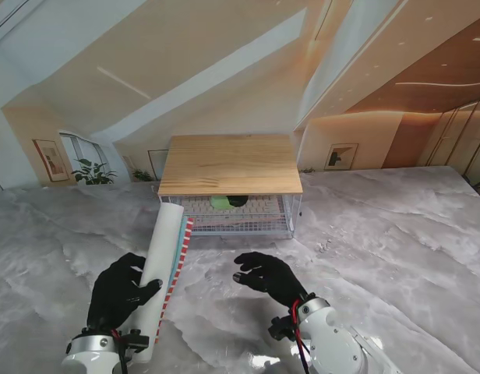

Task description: Unroll the mouse pad and set up the keyboard and mouse from the tabletop organizer

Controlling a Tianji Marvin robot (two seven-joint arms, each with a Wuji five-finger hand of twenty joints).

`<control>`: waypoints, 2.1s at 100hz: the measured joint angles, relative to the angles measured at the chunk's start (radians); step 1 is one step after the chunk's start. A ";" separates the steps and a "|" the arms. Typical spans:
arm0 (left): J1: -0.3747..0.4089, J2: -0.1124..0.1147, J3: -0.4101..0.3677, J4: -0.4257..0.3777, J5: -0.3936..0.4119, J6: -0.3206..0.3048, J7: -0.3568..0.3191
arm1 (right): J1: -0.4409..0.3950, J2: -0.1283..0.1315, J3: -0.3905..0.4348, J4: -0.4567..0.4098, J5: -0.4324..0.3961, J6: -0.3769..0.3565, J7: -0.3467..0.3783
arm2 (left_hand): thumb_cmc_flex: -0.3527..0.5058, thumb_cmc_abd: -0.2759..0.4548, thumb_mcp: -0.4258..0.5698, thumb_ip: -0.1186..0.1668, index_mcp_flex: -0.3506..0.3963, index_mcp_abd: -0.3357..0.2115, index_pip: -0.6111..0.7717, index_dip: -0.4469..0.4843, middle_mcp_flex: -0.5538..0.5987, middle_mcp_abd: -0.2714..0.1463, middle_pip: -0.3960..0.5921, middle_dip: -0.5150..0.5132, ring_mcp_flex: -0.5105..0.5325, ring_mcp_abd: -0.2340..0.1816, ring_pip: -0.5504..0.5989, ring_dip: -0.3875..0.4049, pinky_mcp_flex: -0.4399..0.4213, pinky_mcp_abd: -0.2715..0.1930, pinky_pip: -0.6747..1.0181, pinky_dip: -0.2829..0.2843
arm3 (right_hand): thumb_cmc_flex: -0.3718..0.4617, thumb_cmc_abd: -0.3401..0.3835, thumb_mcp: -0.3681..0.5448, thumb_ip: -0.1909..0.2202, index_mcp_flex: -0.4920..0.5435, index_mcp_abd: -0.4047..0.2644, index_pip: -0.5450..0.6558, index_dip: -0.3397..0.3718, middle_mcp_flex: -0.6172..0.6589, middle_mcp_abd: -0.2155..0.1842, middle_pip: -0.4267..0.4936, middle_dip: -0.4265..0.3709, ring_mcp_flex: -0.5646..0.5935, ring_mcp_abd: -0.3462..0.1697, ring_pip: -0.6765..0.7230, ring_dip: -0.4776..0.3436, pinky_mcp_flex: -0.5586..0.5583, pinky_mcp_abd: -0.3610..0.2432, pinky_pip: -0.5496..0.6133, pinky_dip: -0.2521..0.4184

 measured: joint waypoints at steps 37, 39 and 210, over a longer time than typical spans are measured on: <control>0.028 -0.001 0.006 -0.057 -0.049 -0.060 -0.027 | 0.022 -0.008 -0.027 0.015 0.021 0.017 0.003 | 0.000 0.001 0.000 0.011 0.000 0.003 0.009 0.000 0.000 0.000 0.008 0.000 -0.002 0.000 0.004 0.001 0.000 -0.001 0.001 0.000 | 0.000 0.000 -0.024 0.001 0.000 0.001 0.006 0.000 -0.011 0.001 0.003 0.007 0.000 0.003 0.000 -0.002 -0.013 0.004 0.011 -0.024; 0.031 -0.001 0.007 -0.062 -0.057 -0.065 -0.029 | 0.024 -0.008 -0.030 0.017 0.026 0.018 0.003 | 0.000 0.001 0.000 0.011 0.000 0.003 0.009 0.000 0.000 0.000 0.008 0.000 -0.002 0.000 0.004 0.001 0.000 -0.001 0.001 0.000 | 0.000 0.000 -0.030 0.001 0.000 0.001 0.006 0.000 -0.013 0.001 0.004 0.007 0.000 0.003 0.000 -0.002 -0.014 0.004 0.011 -0.031; -0.060 -0.006 0.145 -0.027 -0.208 0.070 -0.156 | 0.103 -0.098 -0.102 0.085 0.256 0.037 -0.090 | -0.024 0.080 -0.009 0.012 -0.081 -0.012 0.012 0.021 -0.158 -0.015 0.052 -0.051 -0.129 -0.021 -0.054 -0.005 -0.141 -0.046 -0.026 0.006 | 0.340 -0.405 0.415 0.157 0.136 -0.158 0.948 0.533 0.364 -0.175 0.841 0.641 0.510 -0.270 1.203 0.314 0.811 -0.240 0.720 0.263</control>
